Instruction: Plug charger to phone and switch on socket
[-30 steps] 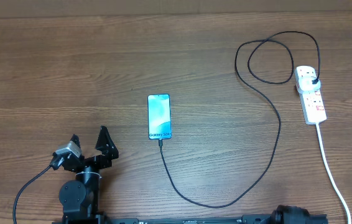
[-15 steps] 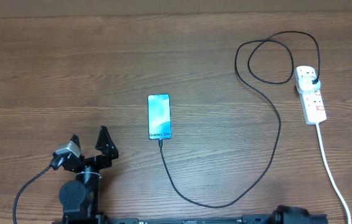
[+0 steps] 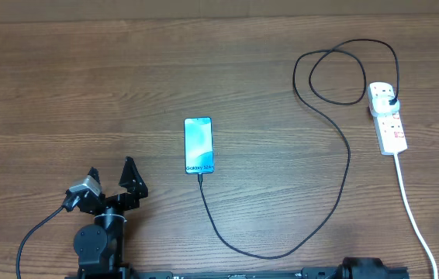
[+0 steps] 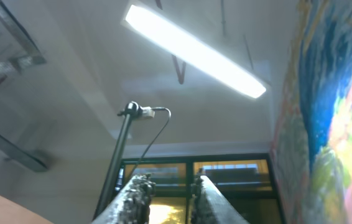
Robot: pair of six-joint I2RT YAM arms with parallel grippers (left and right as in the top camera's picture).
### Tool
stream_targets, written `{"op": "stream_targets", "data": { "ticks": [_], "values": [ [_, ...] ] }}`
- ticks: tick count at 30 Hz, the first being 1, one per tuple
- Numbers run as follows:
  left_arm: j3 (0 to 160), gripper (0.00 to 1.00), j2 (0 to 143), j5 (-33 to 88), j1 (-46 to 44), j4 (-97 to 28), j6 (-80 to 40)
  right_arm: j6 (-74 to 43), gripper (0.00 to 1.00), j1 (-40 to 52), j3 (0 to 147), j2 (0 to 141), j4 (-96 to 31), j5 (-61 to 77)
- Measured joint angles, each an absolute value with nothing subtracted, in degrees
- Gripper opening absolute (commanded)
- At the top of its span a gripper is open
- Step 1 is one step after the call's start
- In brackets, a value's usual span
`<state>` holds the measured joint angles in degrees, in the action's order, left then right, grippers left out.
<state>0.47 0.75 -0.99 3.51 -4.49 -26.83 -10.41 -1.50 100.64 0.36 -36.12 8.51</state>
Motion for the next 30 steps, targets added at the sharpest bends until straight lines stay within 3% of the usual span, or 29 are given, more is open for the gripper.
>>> {"op": "stream_targets", "data": {
  "ticks": [6,13,14,16,30],
  "values": [
    [0.5,1.0,0.8,-1.0,3.5,-4.5,-26.8,-10.3,0.54,2.7,100.6,0.4,-36.1,7.9],
    [0.5,1.0,0.8,-1.0,3.5,-4.5,-26.8,-10.5,0.71,3.3,100.6,0.4,-36.0,5.0],
    [0.5,1.0,0.8,-1.0,3.5,-4.5,-26.8,-10.5,0.77,3.3,100.6,0.4,-36.1,4.9],
    [0.5,1.0,0.8,-1.0,3.5,-4.5,-26.8,-10.5,1.0,3.3,100.6,0.4,-36.0,4.5],
    [0.5,1.0,0.8,-1.0,3.5,-4.5,-26.8,-10.3,1.0,3.6,95.3,0.4,-26.2,2.0]
  ]
}}
